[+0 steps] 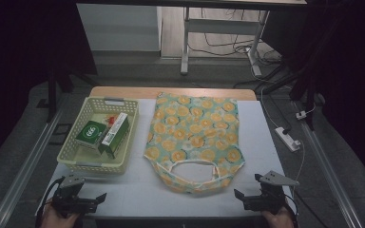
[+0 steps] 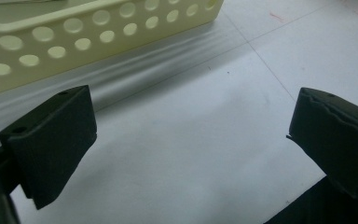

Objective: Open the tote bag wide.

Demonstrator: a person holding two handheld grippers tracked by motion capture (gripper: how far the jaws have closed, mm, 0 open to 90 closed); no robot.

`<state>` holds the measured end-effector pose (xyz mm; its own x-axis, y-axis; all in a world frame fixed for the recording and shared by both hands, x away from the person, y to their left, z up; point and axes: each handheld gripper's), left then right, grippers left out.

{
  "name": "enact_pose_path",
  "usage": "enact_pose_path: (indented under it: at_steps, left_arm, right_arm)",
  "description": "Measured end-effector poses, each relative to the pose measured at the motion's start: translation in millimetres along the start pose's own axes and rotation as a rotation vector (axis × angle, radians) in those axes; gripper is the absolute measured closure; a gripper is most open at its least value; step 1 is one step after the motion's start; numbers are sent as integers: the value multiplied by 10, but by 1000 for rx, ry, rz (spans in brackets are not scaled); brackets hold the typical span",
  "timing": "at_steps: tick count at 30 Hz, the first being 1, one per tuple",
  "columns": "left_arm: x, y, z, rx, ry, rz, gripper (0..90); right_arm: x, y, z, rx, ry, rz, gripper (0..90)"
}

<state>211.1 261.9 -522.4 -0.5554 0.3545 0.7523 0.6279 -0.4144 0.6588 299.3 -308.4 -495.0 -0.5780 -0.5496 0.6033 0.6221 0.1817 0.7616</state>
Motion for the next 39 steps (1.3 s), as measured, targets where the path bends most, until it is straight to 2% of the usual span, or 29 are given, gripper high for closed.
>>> enact_pose_path:
  at_steps: [3, 9, 13, 19, 27, 30, 39]
  left_arm:
    - [3, 1, -13, -4, 12, 2, 11]
    - [-4, 7, -20, -8, 14, 7, 11]
    - [-15, 12, -9, -3, 6, 18, 10]
    - [-8, 3, 23, 18, -15, 12, 9]
    - [-26, 17, -4, -10, -9, 30, 6]
    - [-25, 15, 0, -4, -10, 26, 4]
    - [-26, 13, 6, -1, -14, 25, 4]
  right_arm:
    - [-15, 11, -27, -36, -16, 9, 0]
    - [-20, 15, -31, -38, -19, 20, 0]
    - [-33, 14, -5, -7, -18, 34, 0]
    - [-42, 13, 11, 16, -3, 41, 0]
    - [-47, 14, 16, 22, 3, 46, 0]
    - [-58, 21, 25, 33, -1, 58, 0]
    - [-53, 59, 97, 70, 5, 44, 0]
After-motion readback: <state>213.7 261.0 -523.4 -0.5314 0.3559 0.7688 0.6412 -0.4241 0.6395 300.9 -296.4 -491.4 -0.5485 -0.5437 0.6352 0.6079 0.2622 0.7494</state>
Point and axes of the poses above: each handheld gripper's, and its own axes: x roughly backward along the jaws, y roughly out of its top, z roughly to its left, and after that the axes turned 12 degrees about -x, right-handed
